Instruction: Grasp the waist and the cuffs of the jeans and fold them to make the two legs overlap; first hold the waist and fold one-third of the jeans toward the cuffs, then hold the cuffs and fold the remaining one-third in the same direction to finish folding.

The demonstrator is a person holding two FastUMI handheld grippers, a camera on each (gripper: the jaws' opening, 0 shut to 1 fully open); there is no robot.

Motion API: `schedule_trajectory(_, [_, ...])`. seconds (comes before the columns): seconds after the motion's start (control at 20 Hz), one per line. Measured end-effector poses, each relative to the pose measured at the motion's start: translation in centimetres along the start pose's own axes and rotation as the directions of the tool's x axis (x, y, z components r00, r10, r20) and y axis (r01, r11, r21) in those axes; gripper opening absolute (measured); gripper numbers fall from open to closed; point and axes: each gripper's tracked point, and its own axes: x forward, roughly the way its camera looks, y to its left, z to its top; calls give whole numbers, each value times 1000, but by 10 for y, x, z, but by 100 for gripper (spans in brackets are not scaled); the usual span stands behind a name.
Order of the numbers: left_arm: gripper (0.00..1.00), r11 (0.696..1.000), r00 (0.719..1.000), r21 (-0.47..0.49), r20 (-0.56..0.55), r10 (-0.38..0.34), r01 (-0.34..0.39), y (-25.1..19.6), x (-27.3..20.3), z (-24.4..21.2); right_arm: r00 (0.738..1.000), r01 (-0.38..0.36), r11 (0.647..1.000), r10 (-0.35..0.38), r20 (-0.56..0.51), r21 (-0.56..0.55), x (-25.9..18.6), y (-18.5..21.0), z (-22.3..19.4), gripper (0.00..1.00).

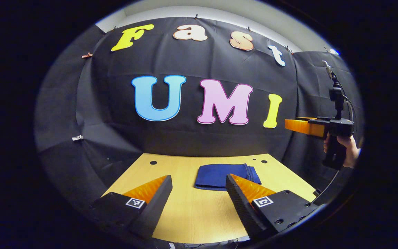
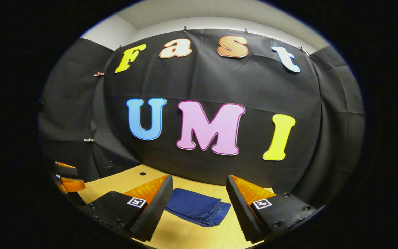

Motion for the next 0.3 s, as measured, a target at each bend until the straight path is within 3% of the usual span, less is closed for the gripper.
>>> schedule_trajectory(0.2, [98,998,996,-10,66,63,-63,-2,-25,27,994,-105,991,102,50,79,14,24,23,95])
schedule_trajectory(0.3, [98,994,992,-6,59,113,-113,-2,-31,29,990,-141,983,135,51,119,17,17,29,95])
